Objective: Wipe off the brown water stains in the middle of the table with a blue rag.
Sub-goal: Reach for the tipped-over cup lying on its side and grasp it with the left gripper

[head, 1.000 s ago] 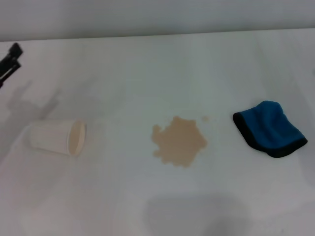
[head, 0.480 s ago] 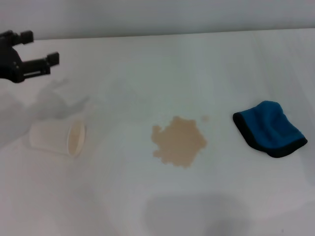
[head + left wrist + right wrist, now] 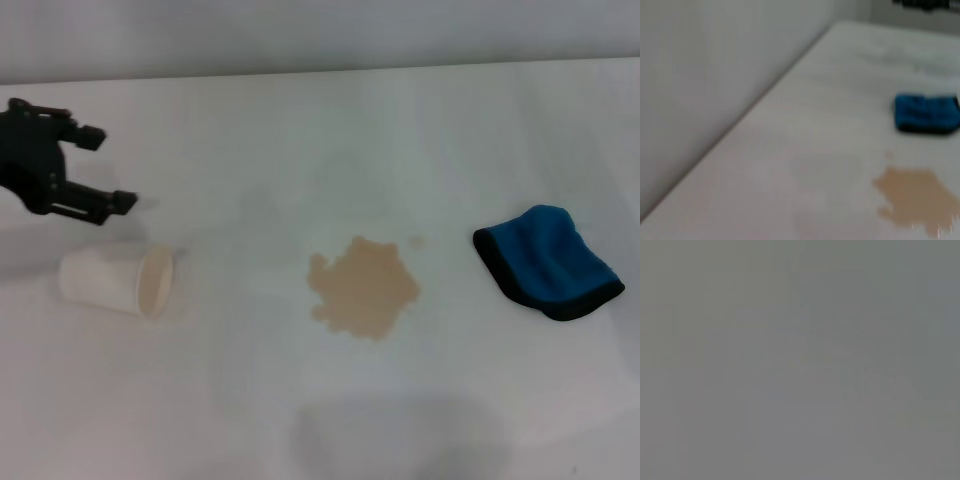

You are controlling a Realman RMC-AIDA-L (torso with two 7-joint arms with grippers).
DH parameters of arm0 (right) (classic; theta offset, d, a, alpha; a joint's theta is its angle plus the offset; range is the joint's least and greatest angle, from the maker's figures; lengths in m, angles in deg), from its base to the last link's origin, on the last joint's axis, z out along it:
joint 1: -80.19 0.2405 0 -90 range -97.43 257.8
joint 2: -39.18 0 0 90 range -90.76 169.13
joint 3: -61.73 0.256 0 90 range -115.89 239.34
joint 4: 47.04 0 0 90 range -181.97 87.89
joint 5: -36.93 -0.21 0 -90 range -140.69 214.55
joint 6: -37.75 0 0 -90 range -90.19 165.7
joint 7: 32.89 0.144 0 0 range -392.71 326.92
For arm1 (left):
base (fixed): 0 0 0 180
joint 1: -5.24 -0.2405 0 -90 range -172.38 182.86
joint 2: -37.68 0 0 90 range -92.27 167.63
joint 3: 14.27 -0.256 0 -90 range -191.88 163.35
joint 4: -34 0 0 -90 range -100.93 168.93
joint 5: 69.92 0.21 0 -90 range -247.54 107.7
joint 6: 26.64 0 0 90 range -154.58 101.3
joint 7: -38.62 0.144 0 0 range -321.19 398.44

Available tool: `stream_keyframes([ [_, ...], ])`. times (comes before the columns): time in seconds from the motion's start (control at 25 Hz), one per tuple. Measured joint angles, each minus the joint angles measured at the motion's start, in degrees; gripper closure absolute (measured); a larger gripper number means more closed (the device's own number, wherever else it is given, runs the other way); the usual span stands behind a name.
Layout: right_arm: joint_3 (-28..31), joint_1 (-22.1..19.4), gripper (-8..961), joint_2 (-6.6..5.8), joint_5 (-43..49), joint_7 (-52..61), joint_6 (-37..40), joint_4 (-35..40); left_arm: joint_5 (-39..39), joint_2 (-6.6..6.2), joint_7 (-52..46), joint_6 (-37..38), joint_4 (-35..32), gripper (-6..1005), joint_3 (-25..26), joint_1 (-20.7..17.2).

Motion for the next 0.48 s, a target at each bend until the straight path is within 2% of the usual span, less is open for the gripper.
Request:
stream_keyframes([
  [0.2, 1.0, -0.1, 81, 0.18, -0.1, 0.4, -0.5, -0.1, 10.7, -0.21, -0.9, -5.0, -5.4, 122, 0.0, 2.3],
  [0.48, 2.3, 0.0, 81, 0.23, -0.1, 0.3, -2.1, -0.2, 20.3, -0.11, 4.1, -10.5, -7.9, 121, -0.4, 5.2],
])
